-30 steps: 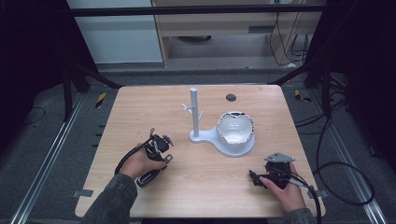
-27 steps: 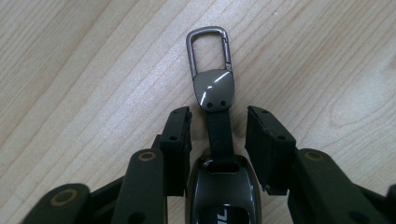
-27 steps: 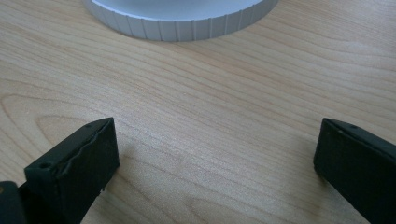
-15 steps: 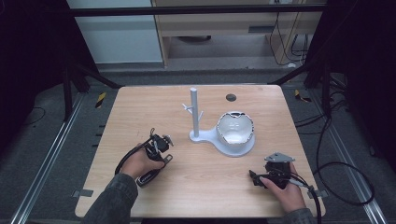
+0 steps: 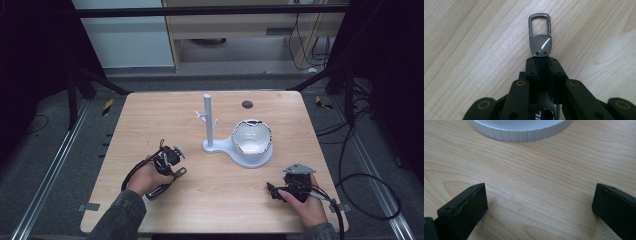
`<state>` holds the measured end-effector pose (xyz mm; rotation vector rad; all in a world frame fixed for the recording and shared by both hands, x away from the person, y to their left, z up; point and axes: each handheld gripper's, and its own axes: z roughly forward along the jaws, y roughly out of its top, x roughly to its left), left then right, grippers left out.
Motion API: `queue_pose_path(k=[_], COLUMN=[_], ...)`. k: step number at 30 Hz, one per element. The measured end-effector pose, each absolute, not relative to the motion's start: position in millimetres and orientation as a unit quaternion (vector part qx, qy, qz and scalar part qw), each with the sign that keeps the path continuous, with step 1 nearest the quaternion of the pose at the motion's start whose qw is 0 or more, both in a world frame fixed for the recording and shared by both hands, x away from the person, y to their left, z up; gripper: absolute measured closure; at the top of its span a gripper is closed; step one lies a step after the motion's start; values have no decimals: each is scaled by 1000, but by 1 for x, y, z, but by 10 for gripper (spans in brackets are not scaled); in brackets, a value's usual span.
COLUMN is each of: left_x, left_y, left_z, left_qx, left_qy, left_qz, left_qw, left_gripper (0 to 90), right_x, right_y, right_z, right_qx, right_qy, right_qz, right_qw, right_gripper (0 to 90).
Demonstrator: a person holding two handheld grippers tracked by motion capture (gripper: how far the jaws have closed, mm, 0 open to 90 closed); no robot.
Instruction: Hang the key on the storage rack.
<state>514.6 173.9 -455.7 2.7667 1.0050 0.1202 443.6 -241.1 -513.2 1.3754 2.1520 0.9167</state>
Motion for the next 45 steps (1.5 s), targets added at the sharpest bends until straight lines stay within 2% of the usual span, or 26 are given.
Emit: queue_pose_path(k=[10,21,27,34,45], left_x=[486,455,437,445,465], left_y=[198,216,220,217,216], left_z=[-436,-408,-397,-398,-395], left_qx=[914,900,885,864,821], left_qy=[348,333,323,322,355], left_qz=[83,119,155,189,215], left_qw=[190,254,298,338,392], left_gripper=[801,801,802,802,802], right_x=[444,445,445,445,445], right_y=[-241,-241,-241,-241,-241], right_z=[-513,-513,-513,-513,-513], right_qx=[494,493,491,493,494], right_qy=[776,777,778,777,776], right_qz=[330,332,332,331,331], right_qw=[212,208,207,210,210], right_gripper=[4,4,4,4,4])
